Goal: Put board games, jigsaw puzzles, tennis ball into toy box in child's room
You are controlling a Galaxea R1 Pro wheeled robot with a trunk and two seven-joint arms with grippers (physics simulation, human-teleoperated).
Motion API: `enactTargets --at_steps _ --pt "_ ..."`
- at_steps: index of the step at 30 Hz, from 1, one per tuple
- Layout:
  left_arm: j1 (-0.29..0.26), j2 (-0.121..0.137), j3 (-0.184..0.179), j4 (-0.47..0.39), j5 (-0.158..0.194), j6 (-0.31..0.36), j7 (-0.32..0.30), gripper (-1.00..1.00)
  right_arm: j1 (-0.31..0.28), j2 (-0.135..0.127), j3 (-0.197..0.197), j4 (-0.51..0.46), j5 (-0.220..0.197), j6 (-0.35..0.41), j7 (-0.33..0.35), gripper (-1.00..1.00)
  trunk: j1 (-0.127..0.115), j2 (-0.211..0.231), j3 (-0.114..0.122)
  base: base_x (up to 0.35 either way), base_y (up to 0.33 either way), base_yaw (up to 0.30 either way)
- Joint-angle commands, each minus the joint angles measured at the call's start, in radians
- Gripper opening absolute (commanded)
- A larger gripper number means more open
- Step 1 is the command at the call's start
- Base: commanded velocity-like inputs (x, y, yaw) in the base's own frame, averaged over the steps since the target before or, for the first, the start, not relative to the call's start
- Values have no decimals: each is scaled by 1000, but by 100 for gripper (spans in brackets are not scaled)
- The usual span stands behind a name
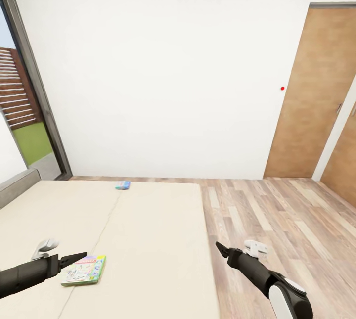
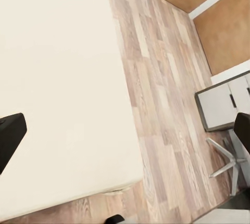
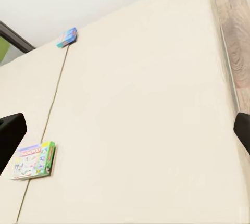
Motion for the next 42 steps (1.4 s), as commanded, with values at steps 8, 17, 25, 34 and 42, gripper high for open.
enactTargets --at_steps 8,17,25,34,42 --pt "-1 1 1 1 0 9 -4 100 0 1 -2 -1 -3 6 3 100 0 -1 0 0 279 -8" --pt "0 1 1 1 0 9 -4 100 0 1 -2 0 -3 6 3 100 0 -1 0 0 280 -1" --pt "0 1 1 1 0 9 -4 100 0 2 -2 0 -3 6 3 100 0 -1 0 0 280 0" --pt "0 1 1 1 1 9 -4 100 0 2 -2 0 -4 6 3 100 0 -1 0 4 267 -49" --pt "0 3 1 1 2 9 -4 100 0 2 -2 0 -4 6 3 100 0 -1 2 11 155 -209"
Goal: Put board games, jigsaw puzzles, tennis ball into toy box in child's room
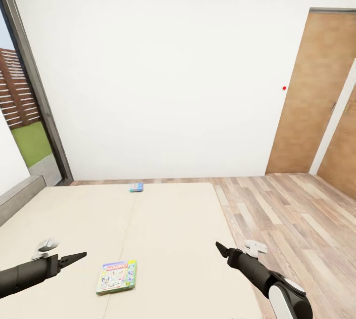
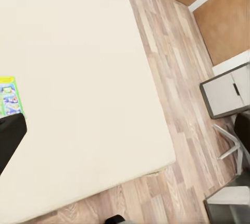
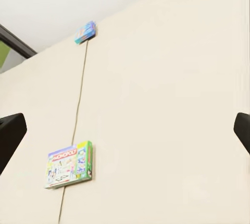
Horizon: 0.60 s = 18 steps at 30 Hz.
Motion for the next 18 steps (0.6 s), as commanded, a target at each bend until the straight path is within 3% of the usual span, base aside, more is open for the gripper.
enactTargets --at_steps 1,8,18 --pt "0 0 1 0 1 9 -3 100 -1 1 -2 0 -3 6 3 100 0 -1 0 4 127 -250" --pt "-1 0 1 0 0 9 -3 100 -1 0 -2 0 -3 6 3 100 0 -1 2 2 188 -210" --pt "-1 0 1 0 -1 9 -3 100 -1 0 -2 0 -3 5 3 100 0 -1 3 0 179 -45"
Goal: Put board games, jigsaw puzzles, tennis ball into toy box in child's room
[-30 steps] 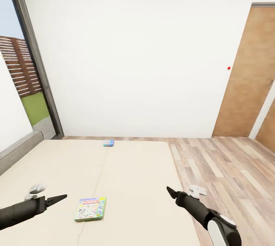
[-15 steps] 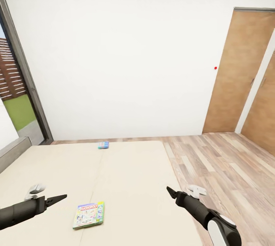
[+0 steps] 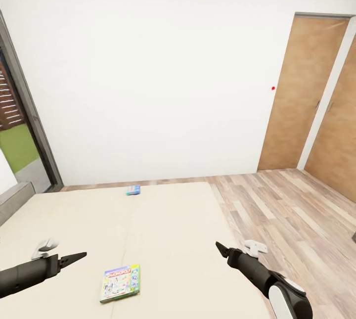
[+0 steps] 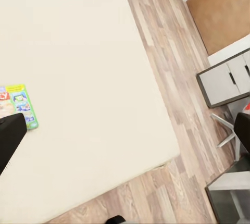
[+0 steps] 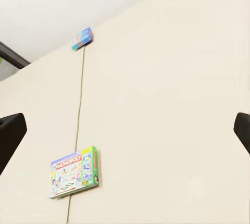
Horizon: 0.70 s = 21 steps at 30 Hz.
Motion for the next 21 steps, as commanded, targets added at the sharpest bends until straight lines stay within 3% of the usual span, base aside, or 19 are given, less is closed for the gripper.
enactTargets --at_steps 1,9,21 --pt "0 0 1 0 1 9 -3 100 0 1 -2 -1 -3 6 3 100 0 -1 0 0 140 -11" --pt "0 0 1 0 1 9 -3 100 0 1 -2 -1 -2 6 3 100 0 -1 0 0 137 -5" --pt "0 -1 1 0 2 8 -3 100 0 1 -2 -2 -2 1 3 100 0 -1 0 0 27 57"
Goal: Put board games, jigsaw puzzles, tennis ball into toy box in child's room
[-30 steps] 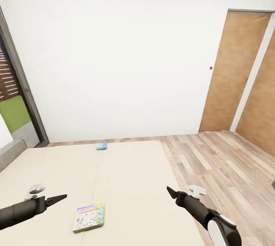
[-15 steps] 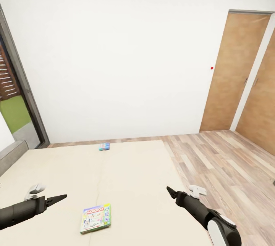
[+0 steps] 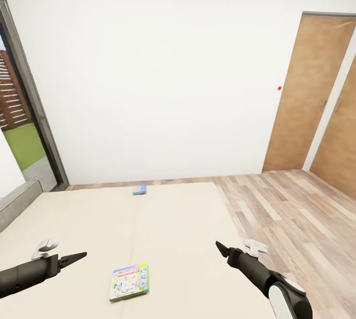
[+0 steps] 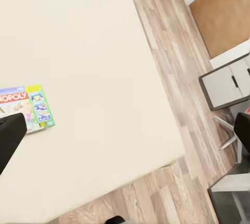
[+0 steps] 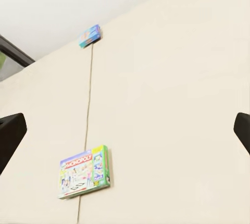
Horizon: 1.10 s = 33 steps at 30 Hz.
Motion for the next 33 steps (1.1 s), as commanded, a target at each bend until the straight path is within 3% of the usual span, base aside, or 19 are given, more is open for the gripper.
enactTargets --at_steps 1,11,23,33 --pt "-1 0 1 0 1 10 -3 100 0 1 -2 0 -3 6 4 100 0 -1 0 0 6 185" --pt "-1 1 1 0 2 10 -3 100 0 1 -2 -1 -3 6 4 100 0 -1 0 79 2 153" --pt "-1 1 1 0 2 9 -3 100 0 1 -2 -1 -3 6 4 100 0 -1 0 36 0 20" --pt "-1 1 1 0 1 9 -3 100 0 1 -2 -1 -3 6 4 100 0 -1 0 198 0 1"
